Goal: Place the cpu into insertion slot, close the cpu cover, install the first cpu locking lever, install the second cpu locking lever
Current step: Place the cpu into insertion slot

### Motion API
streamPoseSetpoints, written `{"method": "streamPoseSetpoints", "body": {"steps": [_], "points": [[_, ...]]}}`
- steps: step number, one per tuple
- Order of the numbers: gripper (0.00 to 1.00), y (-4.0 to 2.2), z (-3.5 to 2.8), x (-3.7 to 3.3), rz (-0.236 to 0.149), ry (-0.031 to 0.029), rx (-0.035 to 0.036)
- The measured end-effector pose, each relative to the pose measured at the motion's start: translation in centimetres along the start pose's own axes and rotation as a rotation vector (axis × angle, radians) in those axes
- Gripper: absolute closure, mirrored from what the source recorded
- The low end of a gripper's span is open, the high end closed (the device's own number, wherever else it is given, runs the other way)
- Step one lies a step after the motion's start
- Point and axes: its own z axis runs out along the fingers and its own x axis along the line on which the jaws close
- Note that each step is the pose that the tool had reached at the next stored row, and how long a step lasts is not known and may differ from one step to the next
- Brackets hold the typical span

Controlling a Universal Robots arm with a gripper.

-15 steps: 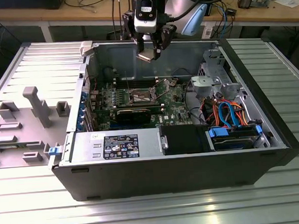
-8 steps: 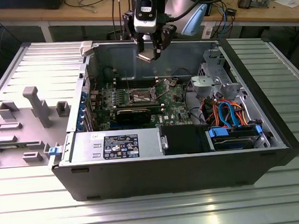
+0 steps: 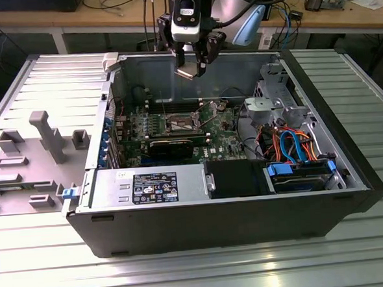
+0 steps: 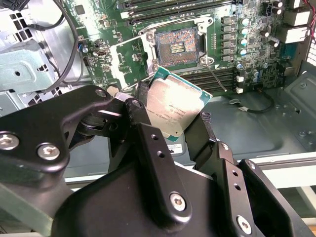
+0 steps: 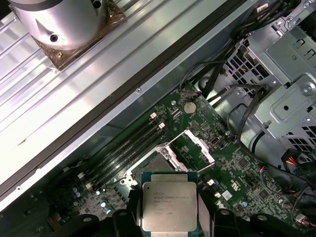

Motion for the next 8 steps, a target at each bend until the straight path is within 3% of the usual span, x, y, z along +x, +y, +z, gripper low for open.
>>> {"method": "streamPoseSetpoints", "body": {"steps": [8], "points": [[0.46,0.00,0.00,0.00,0.008,-0.0007,-0.0002]]}}
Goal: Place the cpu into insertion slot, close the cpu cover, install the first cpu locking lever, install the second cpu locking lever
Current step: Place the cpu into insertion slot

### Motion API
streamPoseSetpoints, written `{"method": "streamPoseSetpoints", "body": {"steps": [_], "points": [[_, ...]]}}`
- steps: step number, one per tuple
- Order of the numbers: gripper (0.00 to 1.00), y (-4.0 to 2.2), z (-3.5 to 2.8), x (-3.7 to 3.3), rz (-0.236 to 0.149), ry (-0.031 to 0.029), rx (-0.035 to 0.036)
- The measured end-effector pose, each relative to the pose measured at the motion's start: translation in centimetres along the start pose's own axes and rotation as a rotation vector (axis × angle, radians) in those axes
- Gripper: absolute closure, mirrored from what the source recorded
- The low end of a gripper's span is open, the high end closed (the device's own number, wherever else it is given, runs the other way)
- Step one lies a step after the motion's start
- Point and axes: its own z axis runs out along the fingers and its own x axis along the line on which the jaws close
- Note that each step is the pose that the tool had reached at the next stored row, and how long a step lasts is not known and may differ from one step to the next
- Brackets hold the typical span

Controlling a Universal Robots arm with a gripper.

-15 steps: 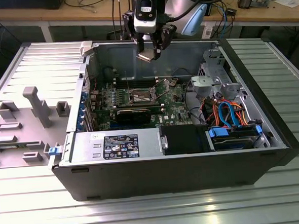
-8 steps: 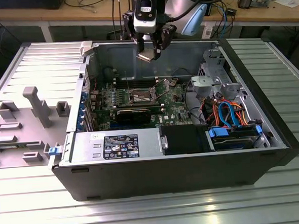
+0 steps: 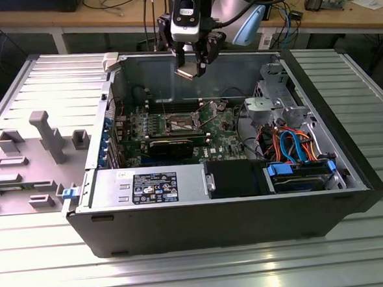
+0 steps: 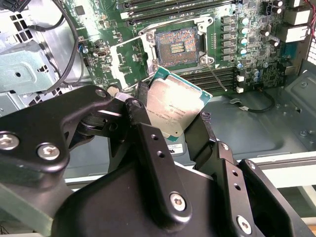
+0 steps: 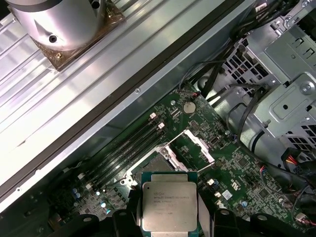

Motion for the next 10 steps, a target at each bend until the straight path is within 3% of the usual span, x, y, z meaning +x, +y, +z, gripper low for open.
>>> {"method": "streamPoseSetpoints", "body": {"steps": [10], "points": [[0.46,0.00,0.00,0.00,0.009,-0.0008,-0.0002]]}}
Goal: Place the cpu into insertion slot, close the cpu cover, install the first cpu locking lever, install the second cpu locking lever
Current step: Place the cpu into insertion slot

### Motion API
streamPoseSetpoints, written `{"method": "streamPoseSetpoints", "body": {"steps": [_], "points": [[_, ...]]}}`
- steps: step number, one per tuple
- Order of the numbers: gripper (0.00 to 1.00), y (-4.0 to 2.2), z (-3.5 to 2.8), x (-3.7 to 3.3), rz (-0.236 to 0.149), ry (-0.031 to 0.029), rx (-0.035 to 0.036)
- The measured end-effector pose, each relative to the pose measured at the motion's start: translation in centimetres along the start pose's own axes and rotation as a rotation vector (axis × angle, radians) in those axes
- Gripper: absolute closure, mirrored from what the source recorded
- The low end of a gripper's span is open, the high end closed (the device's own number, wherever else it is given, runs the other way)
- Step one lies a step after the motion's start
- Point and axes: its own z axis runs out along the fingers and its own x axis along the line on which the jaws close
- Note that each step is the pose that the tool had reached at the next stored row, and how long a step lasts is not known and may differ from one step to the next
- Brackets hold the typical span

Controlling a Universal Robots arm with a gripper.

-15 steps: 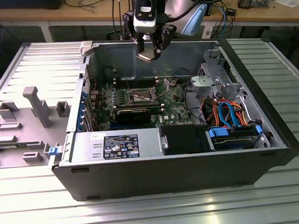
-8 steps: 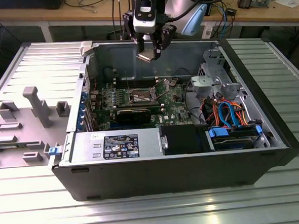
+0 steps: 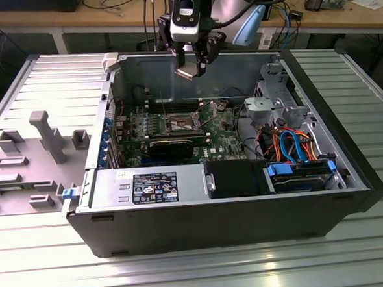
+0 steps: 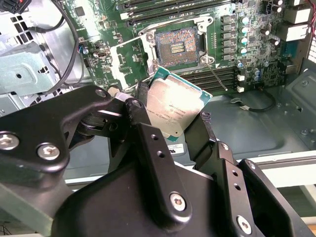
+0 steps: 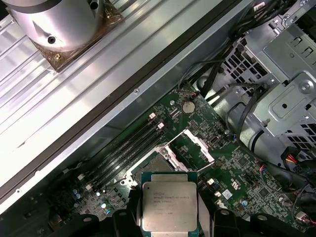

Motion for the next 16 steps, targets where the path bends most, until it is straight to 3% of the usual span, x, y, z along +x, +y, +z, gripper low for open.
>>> {"method": "streamPoseSetpoints", "body": {"steps": [8,16], "points": [[0.46,0.00,0.01,0.00,0.012,-0.0011,-0.0003],[0.46,-0.01,0.08,0.00,0.112,-0.0098,-0.0022]]}}
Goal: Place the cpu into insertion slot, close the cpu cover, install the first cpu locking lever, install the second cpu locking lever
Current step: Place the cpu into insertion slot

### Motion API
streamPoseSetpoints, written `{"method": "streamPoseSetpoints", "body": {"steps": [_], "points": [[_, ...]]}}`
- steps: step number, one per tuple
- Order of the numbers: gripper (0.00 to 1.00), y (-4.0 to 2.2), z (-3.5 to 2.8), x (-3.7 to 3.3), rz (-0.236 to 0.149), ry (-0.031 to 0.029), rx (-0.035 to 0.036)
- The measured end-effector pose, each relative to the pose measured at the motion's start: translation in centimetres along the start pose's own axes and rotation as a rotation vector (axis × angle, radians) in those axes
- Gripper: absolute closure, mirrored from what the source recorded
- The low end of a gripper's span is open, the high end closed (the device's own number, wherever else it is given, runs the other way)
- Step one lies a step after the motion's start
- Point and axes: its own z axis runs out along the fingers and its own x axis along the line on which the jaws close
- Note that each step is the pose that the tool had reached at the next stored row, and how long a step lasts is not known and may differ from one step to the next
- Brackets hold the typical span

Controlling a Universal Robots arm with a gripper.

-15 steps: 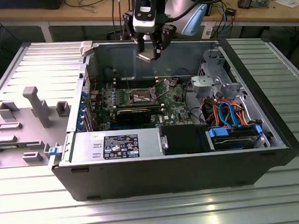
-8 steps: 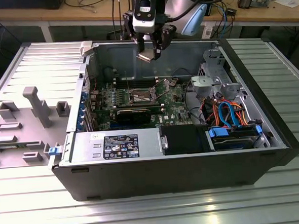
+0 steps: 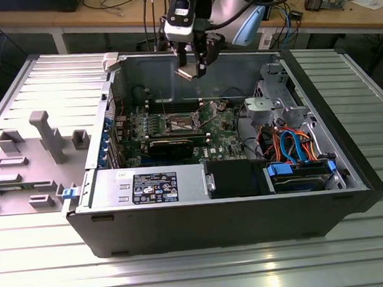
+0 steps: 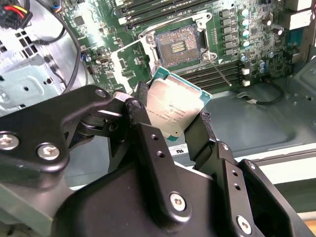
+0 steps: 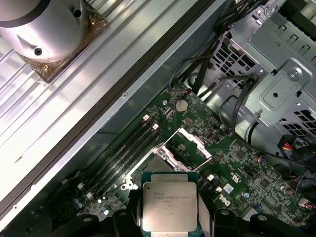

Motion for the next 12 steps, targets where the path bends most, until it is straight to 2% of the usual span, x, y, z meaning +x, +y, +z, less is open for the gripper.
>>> {"method": "streamPoseSetpoints", "body": {"steps": [3,12], "points": [[0.46,0.00,0.02,0.00,0.031,-0.0029,-0.0004],[0.46,-0.01,0.06,0.00,0.093,-0.0085,-0.0013]]}}
